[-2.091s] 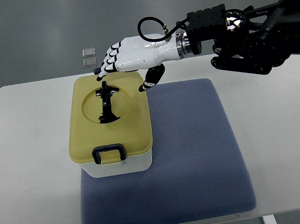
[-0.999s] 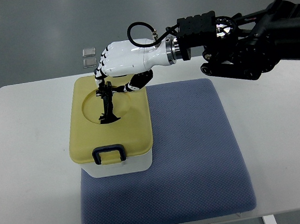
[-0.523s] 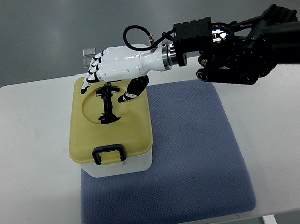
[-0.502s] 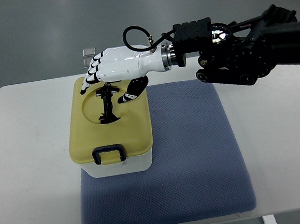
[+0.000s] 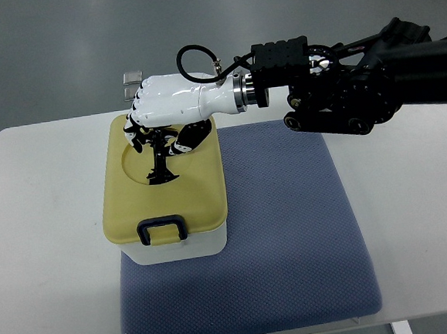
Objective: Open white storage box with right hand
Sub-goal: 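Lower the right hand and close its fingers around the black lid handle, then lift the yellow lid up off the white box with the right hand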
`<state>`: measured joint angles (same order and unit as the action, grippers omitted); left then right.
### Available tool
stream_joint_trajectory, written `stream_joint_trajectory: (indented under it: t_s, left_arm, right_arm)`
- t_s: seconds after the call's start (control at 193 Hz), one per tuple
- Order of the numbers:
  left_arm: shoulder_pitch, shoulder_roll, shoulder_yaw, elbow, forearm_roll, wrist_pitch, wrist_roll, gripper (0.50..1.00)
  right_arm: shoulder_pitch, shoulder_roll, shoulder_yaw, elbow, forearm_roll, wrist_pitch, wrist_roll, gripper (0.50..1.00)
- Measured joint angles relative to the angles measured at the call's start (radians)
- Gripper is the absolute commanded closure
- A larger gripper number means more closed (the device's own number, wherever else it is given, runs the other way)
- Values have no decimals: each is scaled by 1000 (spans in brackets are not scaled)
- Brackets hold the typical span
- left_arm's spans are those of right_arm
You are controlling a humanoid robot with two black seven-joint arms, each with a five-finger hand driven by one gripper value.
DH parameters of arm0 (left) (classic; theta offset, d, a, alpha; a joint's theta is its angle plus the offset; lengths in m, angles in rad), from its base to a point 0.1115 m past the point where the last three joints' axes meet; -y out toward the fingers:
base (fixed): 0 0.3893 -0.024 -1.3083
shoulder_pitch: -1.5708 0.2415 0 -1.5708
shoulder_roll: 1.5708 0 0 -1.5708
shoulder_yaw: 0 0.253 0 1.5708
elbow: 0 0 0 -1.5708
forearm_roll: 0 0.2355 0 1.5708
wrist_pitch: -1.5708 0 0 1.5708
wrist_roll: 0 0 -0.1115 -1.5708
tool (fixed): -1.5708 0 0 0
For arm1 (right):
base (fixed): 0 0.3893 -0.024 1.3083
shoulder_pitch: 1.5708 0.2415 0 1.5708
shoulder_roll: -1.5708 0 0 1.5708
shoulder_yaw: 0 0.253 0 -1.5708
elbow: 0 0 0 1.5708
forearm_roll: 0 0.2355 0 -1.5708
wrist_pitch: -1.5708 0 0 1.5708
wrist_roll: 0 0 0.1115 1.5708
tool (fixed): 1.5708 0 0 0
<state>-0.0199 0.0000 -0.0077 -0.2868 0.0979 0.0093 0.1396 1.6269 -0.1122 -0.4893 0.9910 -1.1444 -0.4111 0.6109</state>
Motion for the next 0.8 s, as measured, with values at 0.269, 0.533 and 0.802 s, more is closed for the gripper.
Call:
stream_joint_trajectory:
  t_s: [0.269, 0.533, 0.802]
  left_arm:
    - [0, 0, 0, -2, 0, 0, 0, 500]
    - [0, 0, 0, -2, 0, 0, 0, 500]
    - [0, 0, 0, -5, 0, 0, 0, 500]
  right_arm:
    - [27, -11, 14, 0, 1, -47, 0, 1000]
    - [88, -33, 64, 6, 20, -43, 0, 1000]
    - [150, -141, 65, 56, 28, -26, 0, 1000]
